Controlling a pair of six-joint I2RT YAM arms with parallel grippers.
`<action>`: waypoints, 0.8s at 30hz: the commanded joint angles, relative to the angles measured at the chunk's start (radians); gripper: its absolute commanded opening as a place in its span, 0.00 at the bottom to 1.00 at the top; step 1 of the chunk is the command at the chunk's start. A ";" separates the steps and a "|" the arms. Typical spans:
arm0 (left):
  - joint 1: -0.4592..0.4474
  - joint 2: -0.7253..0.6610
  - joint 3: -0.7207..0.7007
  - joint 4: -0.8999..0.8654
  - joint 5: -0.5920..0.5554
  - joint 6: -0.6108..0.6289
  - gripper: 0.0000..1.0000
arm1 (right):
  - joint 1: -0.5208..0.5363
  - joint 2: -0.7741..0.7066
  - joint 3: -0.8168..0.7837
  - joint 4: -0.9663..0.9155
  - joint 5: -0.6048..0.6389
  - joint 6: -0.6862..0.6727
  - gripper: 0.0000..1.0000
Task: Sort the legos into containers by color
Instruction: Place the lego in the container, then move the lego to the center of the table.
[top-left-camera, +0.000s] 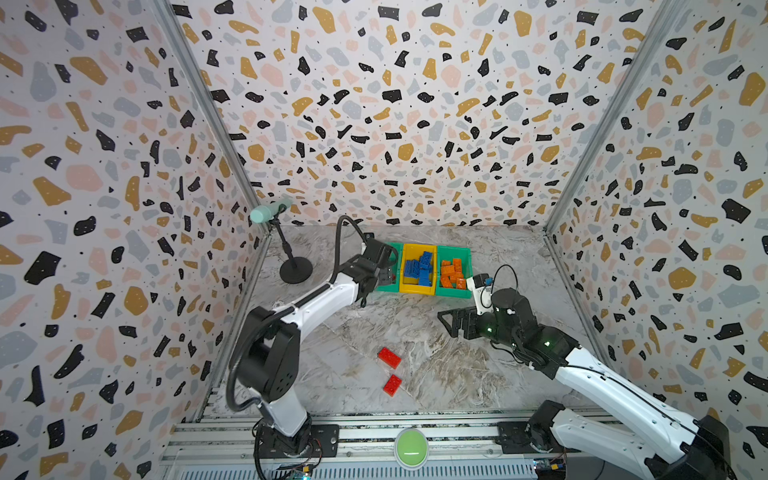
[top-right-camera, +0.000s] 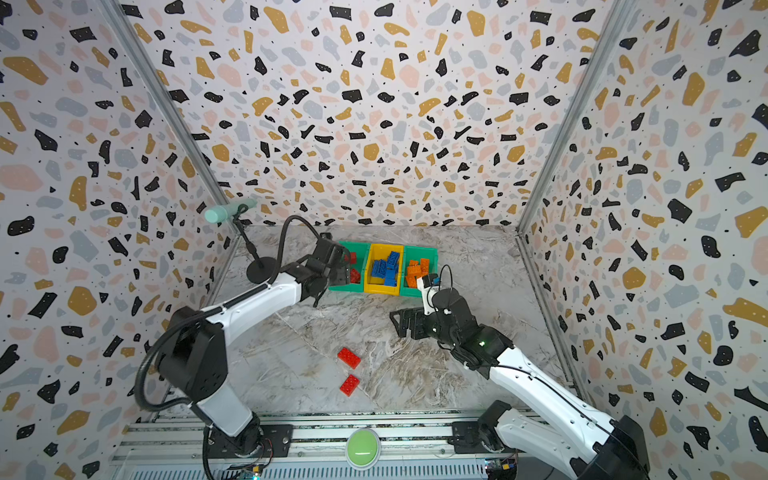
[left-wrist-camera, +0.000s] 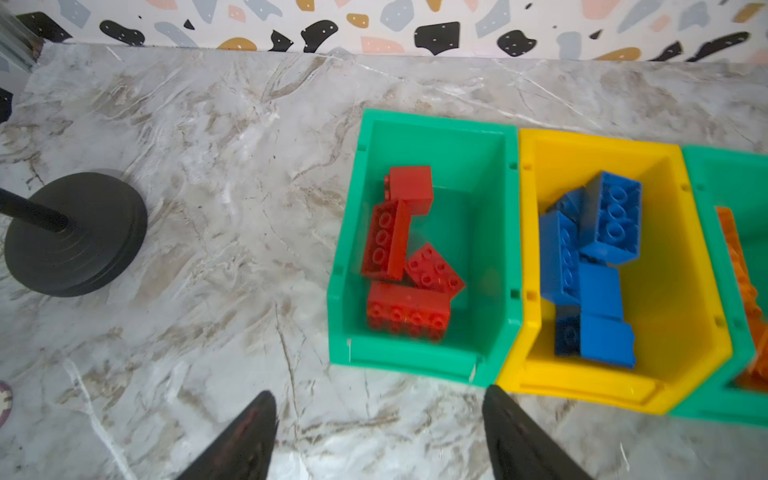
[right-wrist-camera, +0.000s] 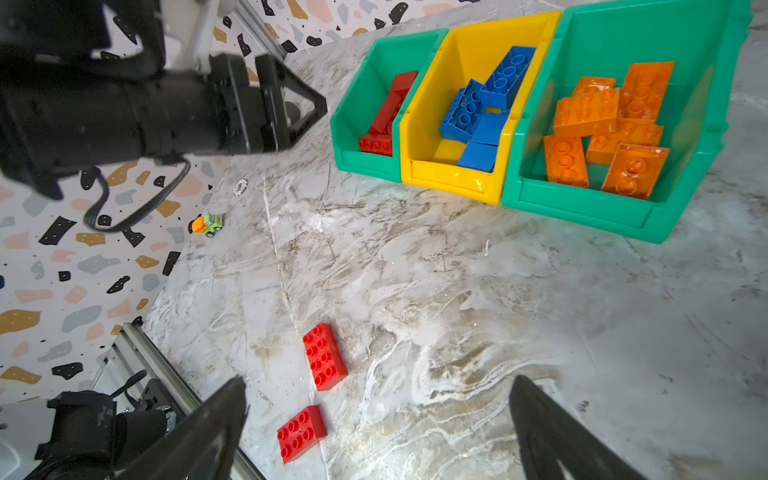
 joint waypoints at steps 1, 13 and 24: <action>-0.082 -0.104 -0.168 0.043 0.021 0.004 0.85 | 0.002 -0.008 0.013 0.026 -0.034 0.002 0.99; -0.404 -0.235 -0.523 0.102 -0.020 0.002 0.98 | 0.073 -0.023 0.025 0.008 -0.002 0.039 0.99; -0.494 -0.117 -0.536 0.140 0.002 -0.003 0.97 | 0.151 -0.105 0.020 -0.067 0.098 0.088 0.99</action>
